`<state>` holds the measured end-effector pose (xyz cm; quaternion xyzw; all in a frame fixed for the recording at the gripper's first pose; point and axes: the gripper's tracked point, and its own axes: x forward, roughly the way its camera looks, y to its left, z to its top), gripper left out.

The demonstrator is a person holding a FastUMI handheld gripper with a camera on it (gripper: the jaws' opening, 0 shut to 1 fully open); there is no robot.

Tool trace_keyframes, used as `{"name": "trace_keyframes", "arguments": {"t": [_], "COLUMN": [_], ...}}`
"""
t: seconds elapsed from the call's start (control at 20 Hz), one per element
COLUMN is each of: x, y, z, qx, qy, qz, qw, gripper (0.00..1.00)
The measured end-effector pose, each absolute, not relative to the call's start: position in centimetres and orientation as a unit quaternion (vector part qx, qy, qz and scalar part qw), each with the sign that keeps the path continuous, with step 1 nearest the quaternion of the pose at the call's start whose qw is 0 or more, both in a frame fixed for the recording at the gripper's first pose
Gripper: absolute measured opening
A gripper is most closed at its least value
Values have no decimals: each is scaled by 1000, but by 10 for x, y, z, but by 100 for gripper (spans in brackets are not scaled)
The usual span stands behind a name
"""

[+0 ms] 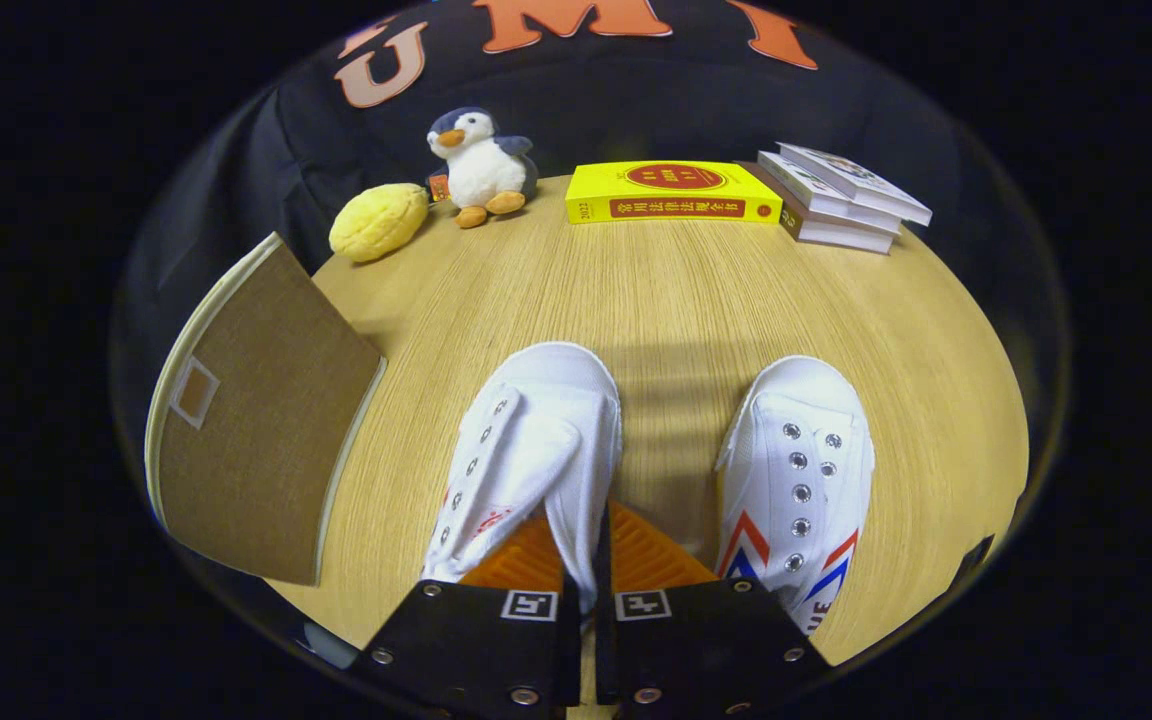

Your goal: Open the storage box then place both shoes into the box .Put the left shoe in first, then the right shoe, with the right side of both shoes facing outward in a uniform manner.

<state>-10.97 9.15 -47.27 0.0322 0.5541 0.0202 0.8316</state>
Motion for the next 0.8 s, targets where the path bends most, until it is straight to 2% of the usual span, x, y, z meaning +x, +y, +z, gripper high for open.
{"name": "trace_keyframes", "arguments": {"t": [0.05, 0.45, 0.8], "x": [-110, -93, -79], "y": [90, 116, 176], "z": [-468, -399, -330], "qx": [53, 135, 153], "qy": [560, 538, 530], "qz": [11, 7, 33], "qw": [827, 832, 833], "gripper": [4, 4, 4]}}
